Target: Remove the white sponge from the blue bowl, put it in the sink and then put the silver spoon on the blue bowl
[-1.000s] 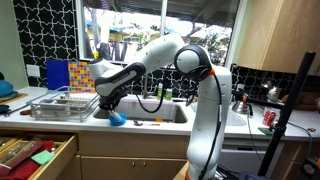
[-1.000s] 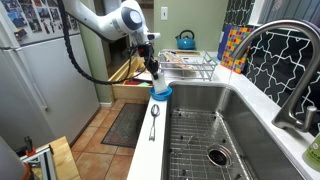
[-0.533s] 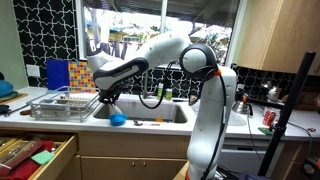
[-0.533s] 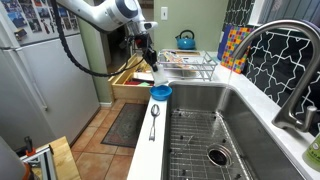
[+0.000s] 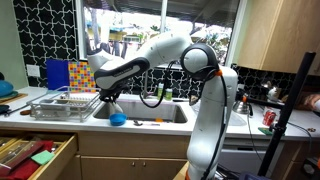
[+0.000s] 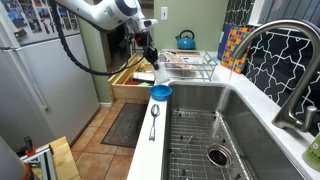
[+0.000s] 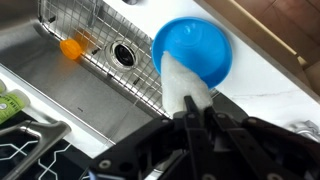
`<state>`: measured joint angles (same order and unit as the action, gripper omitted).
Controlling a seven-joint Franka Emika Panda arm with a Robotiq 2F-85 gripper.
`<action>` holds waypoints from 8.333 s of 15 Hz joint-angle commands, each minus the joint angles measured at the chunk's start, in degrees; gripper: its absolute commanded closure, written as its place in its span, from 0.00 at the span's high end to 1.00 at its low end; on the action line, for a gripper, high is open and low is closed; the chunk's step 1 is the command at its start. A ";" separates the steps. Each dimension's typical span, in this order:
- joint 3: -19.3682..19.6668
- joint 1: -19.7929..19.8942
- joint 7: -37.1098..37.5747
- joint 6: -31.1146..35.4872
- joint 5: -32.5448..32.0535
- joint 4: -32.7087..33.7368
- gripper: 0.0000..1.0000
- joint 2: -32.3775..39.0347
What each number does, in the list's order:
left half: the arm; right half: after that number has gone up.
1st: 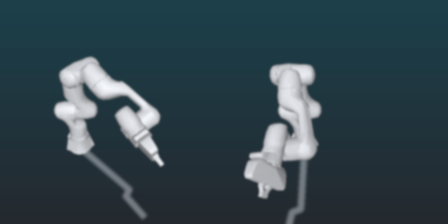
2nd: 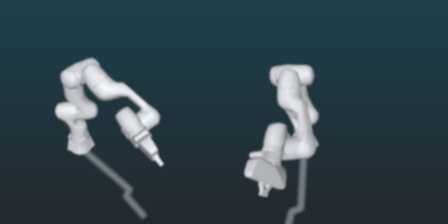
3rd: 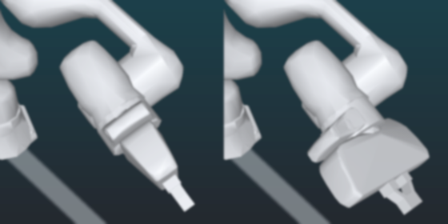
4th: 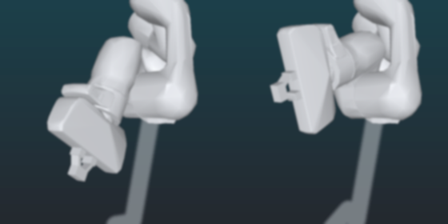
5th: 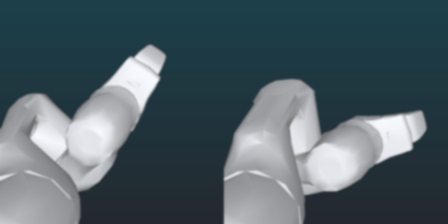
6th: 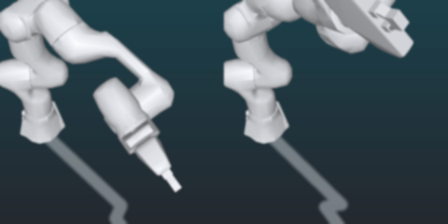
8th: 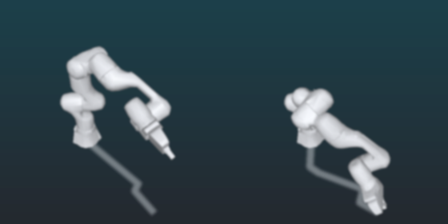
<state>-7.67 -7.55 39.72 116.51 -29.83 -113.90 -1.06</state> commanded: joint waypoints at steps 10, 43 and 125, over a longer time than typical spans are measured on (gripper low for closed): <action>6.98 7.15 3.98 8.08 -6.91 -2.74 0.34 -0.47; 13.39 8.68 -65.58 -1.75 21.57 -17.81 1.00 -14.44; 4.24 5.29 -78.93 -0.86 20.02 3.91 0.51 11.33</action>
<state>-3.04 -2.54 -40.24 116.95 -9.56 -110.94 9.64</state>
